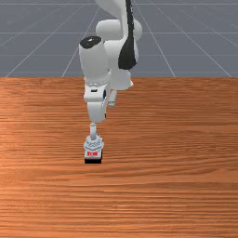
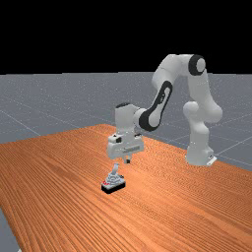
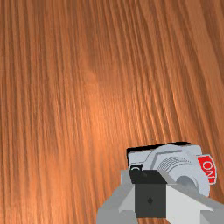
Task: Turn on the trigger
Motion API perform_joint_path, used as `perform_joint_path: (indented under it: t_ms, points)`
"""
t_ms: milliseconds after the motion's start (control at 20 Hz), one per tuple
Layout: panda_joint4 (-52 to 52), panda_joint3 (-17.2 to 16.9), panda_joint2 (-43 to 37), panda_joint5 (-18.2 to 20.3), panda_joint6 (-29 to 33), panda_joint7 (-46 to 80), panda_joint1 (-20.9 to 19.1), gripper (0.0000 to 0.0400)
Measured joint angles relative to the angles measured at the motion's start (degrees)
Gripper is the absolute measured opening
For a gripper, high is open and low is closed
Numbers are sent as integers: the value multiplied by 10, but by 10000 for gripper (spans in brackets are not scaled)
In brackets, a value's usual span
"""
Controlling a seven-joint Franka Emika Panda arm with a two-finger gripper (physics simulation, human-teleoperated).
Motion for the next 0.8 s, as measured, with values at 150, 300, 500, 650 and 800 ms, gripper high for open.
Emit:
perform_joint_path:
  t_ms: [150, 300, 500, 650, 800]
  points:
    - [2, -17, 2, -21, 6, 23, 0, 0]
    - [3, -25, 3, -41, 8, 17, -2, 0]
    - [45, -21, 29, -24, -11, 30, -3, 0]
    - [110, 5, 61, 23, -54, -30, -31, 0]
    - [96, -31, 55, -55, -24, 41, 8, 0]
